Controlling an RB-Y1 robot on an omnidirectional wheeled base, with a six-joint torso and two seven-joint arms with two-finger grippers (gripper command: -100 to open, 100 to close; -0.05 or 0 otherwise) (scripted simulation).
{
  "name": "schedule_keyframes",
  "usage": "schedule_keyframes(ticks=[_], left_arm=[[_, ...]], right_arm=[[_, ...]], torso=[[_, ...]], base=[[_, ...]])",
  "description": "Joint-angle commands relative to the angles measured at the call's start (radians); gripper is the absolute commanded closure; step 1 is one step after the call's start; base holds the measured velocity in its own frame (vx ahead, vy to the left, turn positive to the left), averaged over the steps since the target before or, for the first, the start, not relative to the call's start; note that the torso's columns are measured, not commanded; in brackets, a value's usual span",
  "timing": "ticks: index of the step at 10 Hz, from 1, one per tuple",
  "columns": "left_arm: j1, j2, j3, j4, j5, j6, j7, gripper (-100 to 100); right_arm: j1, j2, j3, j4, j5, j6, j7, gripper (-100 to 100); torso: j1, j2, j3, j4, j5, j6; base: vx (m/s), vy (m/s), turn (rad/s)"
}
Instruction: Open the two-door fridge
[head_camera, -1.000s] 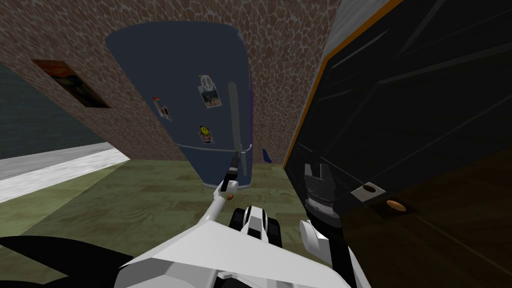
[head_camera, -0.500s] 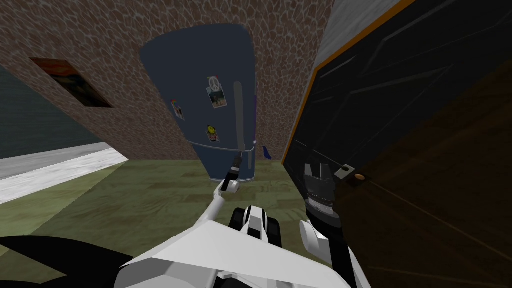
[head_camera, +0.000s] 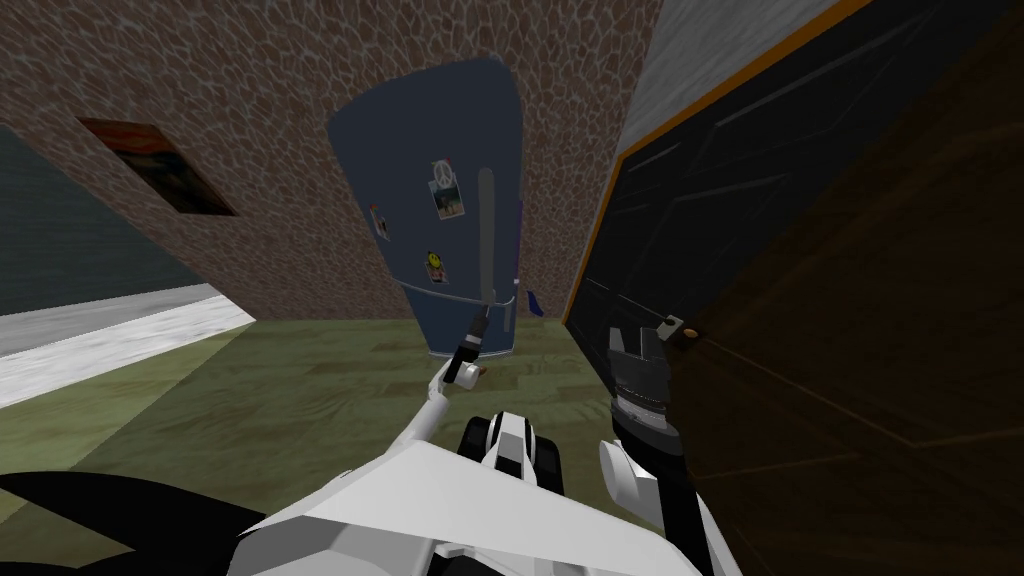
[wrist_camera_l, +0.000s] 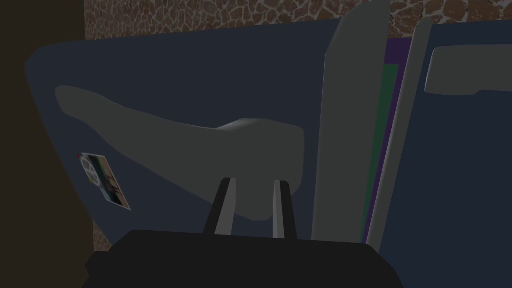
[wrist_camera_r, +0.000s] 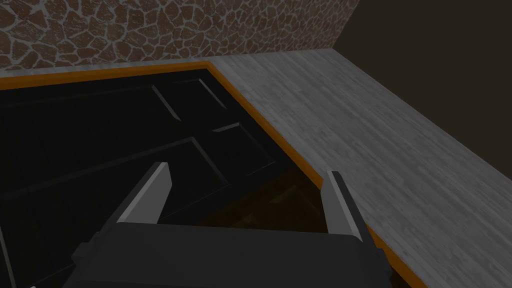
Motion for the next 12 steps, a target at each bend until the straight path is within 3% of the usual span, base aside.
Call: schedule_keyframes(ticks=[1,6,12], left_arm=[[-0.003,0.020,-0.025,-0.017,0.000,-0.010,0.024,100],[0.004,0.078,-0.096,-0.057,-0.001,-0.025,0.087,100],[0.010,0.121,-0.150,-0.087,-0.002,-0.036,0.134,100]], right_arm=[[0.000,0.000,0.000,0.000,0.000,0.000,0.000,0],[0.000,0.000,0.000,0.000,0.000,0.000,0.000,0],[0.000,0.000,0.000,0.000,0.000,0.000,0.000,0]], torso=[[0.001,0.006,0.004,-0.001,0.002,0.002],[0.005,0.002,0.001,0.003,0.001,-0.004],[0.007,0.012,0.007,0.008,0.002,-0.003]], base=[[-0.206,0.196,-0.088],[-0.216,0.195,-0.083],[-0.191,0.172,-0.061]])
